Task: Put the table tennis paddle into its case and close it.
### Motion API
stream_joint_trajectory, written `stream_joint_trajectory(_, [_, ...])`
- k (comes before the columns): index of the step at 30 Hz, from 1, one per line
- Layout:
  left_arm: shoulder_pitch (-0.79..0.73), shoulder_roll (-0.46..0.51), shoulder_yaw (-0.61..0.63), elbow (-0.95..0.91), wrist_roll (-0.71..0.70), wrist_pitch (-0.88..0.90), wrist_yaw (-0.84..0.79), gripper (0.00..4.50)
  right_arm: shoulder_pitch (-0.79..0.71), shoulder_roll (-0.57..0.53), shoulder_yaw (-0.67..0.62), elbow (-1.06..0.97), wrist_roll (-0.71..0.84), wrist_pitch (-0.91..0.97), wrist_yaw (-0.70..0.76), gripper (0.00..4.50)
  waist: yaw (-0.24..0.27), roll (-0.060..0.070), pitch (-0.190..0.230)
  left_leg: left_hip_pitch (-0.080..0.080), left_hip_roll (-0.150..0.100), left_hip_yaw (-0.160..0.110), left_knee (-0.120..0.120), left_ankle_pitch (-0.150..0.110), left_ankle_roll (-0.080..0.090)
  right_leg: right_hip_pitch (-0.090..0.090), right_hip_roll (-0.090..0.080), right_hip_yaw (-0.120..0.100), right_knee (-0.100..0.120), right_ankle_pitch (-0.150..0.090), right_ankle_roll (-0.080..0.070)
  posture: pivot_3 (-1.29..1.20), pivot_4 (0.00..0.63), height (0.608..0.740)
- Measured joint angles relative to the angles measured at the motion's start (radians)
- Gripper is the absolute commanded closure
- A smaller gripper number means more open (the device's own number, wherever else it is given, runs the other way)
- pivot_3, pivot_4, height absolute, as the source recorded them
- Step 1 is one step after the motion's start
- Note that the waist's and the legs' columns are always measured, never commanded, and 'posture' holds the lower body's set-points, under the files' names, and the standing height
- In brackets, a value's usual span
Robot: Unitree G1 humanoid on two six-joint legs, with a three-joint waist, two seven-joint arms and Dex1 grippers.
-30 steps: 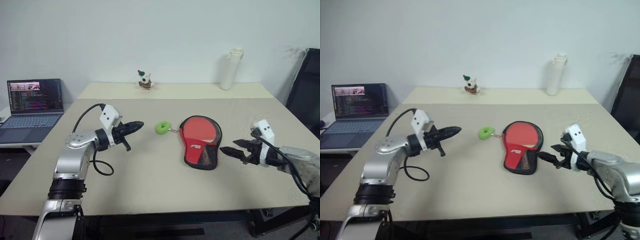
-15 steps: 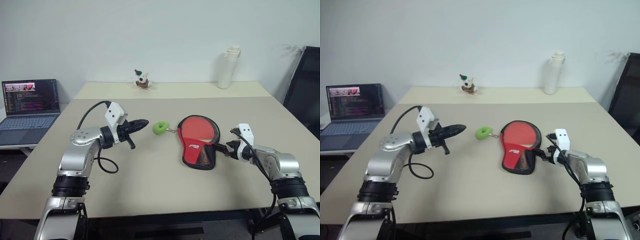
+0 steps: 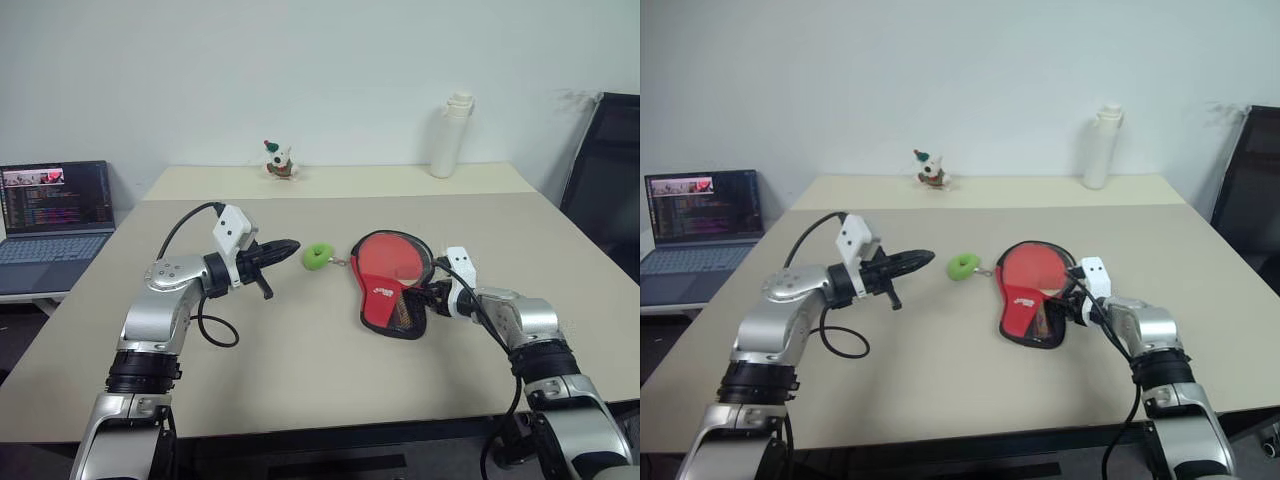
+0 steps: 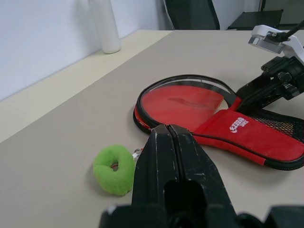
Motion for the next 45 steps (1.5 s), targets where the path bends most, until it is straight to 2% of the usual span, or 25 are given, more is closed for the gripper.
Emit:
stream_joint_trajectory(4, [0.023, 0.004, 0.0, -0.021, -0.004, 0.001, -0.002, 4.5, -0.016, 0.023, -0.015, 0.013, 0.011, 0.039, 0.017, 3.82, -0.006, 0.0, 0.0, 0.001, 0.001, 0.0, 0.0, 0.0, 0.0, 0.001, 0.0, 0.0, 0.0, 0.0, -0.001, 0.0, 0.15, 0.74])
stream_joint_trajectory(7, [0.051, 0.027, 0.002, -0.035, -0.027, 0.016, -0.03, 4.5, -0.025, 0.038, -0.02, 0.005, 0.022, 0.077, 0.036, 4.48, -0.014, 0.0, 0.0, 0.001, 0.001, 0.0, 0.0, 0.0, 0.0, 0.0, 0.001, 0.0, 0.001, 0.0, -0.001, 0.0, 0.15, 0.74])
stream_joint_trajectory(13, [0.15, 0.118, 0.002, -0.082, -0.098, 0.081, -0.171, 4.5, -0.019, 0.058, -0.011, -0.083, 0.063, 0.198, 0.091, 4.48, -0.023, 0.0, 0.0, -0.002, 0.002, -0.001, -0.002, 0.0, 0.0, -0.003, 0.001, -0.001, 0.001, 0.0, -0.001, 0.0, 0.15, 0.74])
stream_joint_trajectory(18, [0.243, 0.202, -0.006, -0.148, -0.132, 0.116, -0.288, 4.5, 0.036, 0.083, 0.038, -0.25, 0.121, 0.312, 0.131, 4.48, -0.018, 0.001, 0.0, -0.003, 0.001, -0.001, -0.003, 0.0, 0.0, -0.004, 0.001, -0.001, 0.0, 0.0, -0.002, 0.0, 0.15, 0.74])
stream_joint_trajectory(25, [0.323, 0.208, -0.026, -0.247, -0.162, 0.153, -0.309, 4.5, 0.169, 0.122, 0.024, -0.478, 0.167, 0.453, 0.042, 4.48, 0.0, 0.0, 0.0, -0.003, 0.0, -0.001, -0.002, 0.0, 0.0, -0.003, -0.001, -0.001, 0.0, 0.0, -0.002, 0.0, 0.15, 0.74])
stream_joint_trajectory(35, [0.345, 0.218, -0.036, -0.277, -0.174, 0.172, -0.321, 4.5, 0.365, 0.161, -0.12, -0.794, 0.249, 0.683, -0.091, 4.48, 0.011, 0.0, 0.0, -0.002, 0.0, -0.002, -0.002, 0.0, 0.0, -0.002, -0.001, -0.002, -0.001, -0.004, 0.002, 0.0, 0.15, 0.74])
stream_joint_trajectory(45, [0.325, 0.217, -0.054, -0.276, -0.173, 0.172, -0.327, 4.5, 0.386, 0.199, -0.154, -0.828, 0.258, 0.723, -0.149, 4.48, 0.01, 0.0, 0.0, -0.002, 0.0, -0.002, -0.002, 0.0, 0.0, -0.002, 0.0, -0.002, -0.001, -0.004, 0.002, 0.0, 0.15, 0.74])
